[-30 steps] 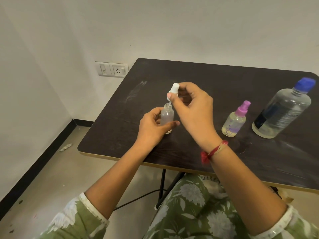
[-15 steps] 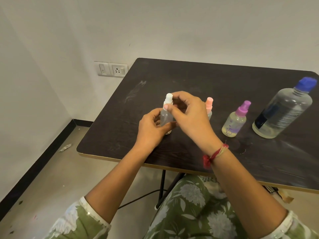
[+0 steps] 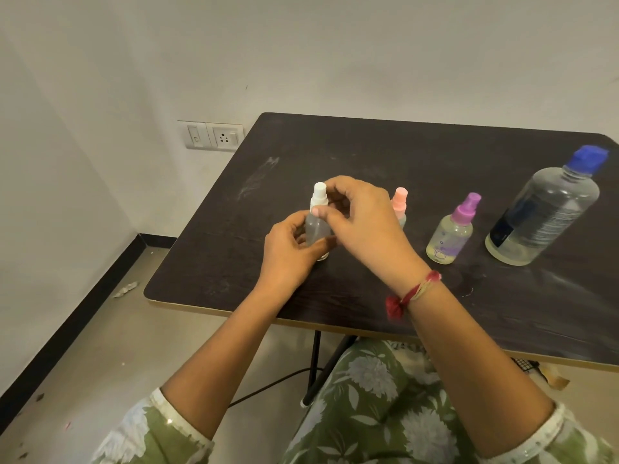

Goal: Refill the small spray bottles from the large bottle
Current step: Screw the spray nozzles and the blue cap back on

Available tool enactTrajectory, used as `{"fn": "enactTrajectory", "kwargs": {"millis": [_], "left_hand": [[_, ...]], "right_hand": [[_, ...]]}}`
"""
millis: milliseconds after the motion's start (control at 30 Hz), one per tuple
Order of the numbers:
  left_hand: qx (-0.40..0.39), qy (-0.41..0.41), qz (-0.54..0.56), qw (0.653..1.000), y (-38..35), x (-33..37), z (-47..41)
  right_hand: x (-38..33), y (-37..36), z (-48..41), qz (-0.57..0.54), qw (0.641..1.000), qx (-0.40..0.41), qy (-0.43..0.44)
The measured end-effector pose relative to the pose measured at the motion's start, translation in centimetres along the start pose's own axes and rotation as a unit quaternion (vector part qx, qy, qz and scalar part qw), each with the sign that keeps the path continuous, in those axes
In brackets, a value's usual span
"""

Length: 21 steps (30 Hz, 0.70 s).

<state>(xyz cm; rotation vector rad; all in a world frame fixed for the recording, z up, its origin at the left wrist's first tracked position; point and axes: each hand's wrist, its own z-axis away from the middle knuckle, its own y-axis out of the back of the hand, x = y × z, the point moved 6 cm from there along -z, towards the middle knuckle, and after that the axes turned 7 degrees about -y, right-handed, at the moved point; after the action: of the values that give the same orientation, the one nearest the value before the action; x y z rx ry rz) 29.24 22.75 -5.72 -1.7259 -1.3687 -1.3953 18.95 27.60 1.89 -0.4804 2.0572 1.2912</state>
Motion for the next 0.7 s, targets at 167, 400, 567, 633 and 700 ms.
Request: {"fn": "enactTrajectory", "kwargs": {"millis": [167,400,567,633,700], "left_hand": [[0.011,0.005,-0.008,1.0,0.1,0.0,-0.1],[0.01,0.001,-0.024,1.0,0.2,-0.1,-0.1],[0.003,0.003,-0.001,1.0,0.0,-0.3,-0.1],[0.009,0.002,0.002,1.0,0.0,-0.2,-0.1],[0.008,-0.002,0.001,1.0,0.0,-0.1,-0.1]], "right_hand": [[0.6,0.0,0.0,-0.042,0.996,0.064,-0.048],[1.2,-1.1,1.2,-0.119,0.992,-0.006,-0.052],[1.1,-0.7,1.6,-0.18,0.982,0.053,-0.014],[1.3,-0.5,1.3,-0.189,0.979,0.072,-0.021],[1.3,-0.5,0.8,-0.184,0.979,0.08,-0.026]]}}
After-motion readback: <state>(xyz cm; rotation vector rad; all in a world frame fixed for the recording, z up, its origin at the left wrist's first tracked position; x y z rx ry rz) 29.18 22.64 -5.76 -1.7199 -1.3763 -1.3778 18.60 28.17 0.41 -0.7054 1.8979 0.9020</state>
